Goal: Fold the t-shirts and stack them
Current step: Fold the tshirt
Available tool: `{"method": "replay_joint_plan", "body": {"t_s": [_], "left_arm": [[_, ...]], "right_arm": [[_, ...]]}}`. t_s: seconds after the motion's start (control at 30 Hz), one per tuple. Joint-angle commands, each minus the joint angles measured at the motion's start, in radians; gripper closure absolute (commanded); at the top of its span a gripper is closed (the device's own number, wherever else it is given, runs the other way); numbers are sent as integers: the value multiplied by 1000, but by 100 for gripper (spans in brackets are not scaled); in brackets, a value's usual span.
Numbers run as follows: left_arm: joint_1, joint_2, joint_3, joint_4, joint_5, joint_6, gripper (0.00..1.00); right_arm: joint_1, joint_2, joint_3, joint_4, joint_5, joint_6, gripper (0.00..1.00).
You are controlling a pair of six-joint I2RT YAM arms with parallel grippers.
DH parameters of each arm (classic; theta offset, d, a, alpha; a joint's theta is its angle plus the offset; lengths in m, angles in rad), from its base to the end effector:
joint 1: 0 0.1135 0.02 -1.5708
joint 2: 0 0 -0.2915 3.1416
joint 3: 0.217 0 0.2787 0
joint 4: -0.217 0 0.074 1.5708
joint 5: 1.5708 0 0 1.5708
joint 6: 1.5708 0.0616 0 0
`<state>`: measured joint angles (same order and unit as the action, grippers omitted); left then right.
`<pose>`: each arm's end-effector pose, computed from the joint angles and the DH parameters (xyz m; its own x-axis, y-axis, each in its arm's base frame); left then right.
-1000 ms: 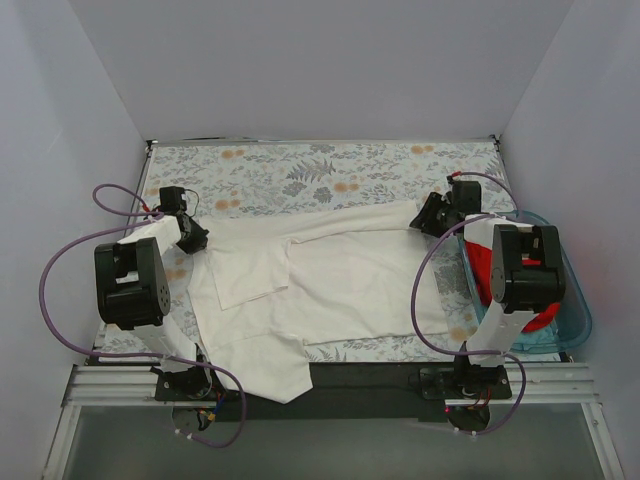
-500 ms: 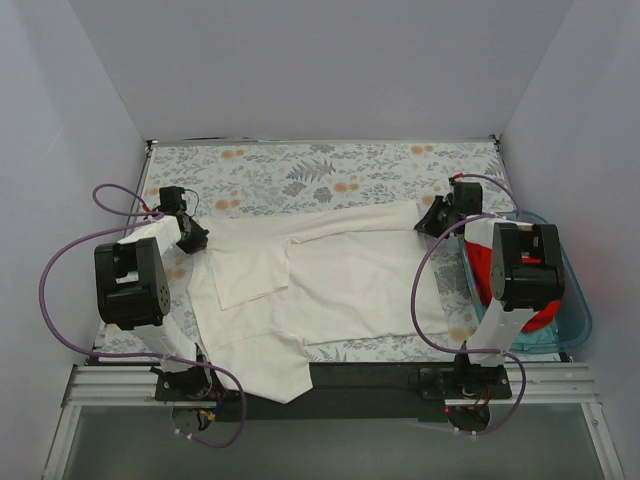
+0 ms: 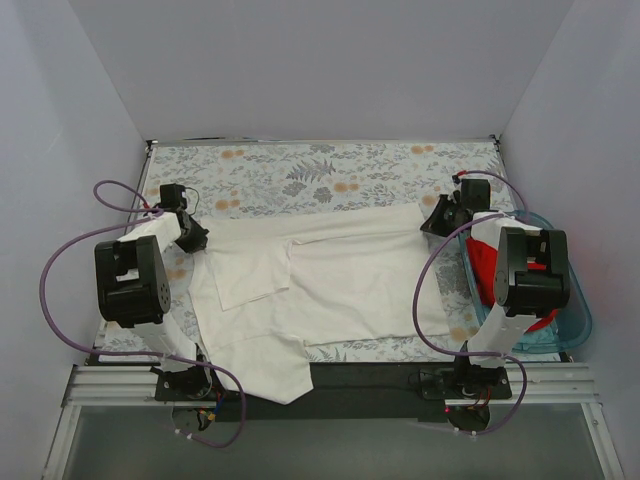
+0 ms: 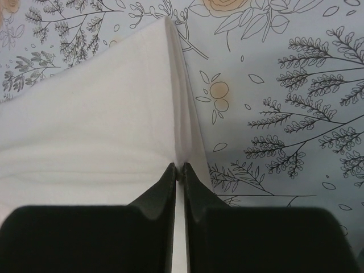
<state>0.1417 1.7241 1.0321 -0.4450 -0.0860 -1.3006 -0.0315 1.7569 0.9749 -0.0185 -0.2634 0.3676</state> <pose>0.3648 0.0574 0.1513 -0.0697 -0.9798 -0.1873 -0.9128 0.1384 -0.3843 0.4026 0.0034 0.1550 -0.7236 0.3700 -0.5827 0.1171 0.8978 0.4246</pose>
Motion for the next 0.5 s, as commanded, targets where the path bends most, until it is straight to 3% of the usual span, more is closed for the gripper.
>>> {"method": "replay_joint_plan", "body": {"t_s": [0.0,0.23,0.37,0.4,0.47], "left_arm": [[6,9,23,-24,-32,23,100],[6,12,23,-24,-37,29,98],[-33,-30,51,-27,-60,66,79],[-50,-50,60,-37,-93,75,69],[-106,-73,88,-55,-133,89,59]], "right_arm": [[-16,-24,53,-72,29,-58,89],[-16,-8,85,-109,61,-82,88],[-15,-11,102,-113,39,-87,84],[-15,-10,105,-115,36,-88,84],[-15,-5,113,-116,23,-90,83]]}}
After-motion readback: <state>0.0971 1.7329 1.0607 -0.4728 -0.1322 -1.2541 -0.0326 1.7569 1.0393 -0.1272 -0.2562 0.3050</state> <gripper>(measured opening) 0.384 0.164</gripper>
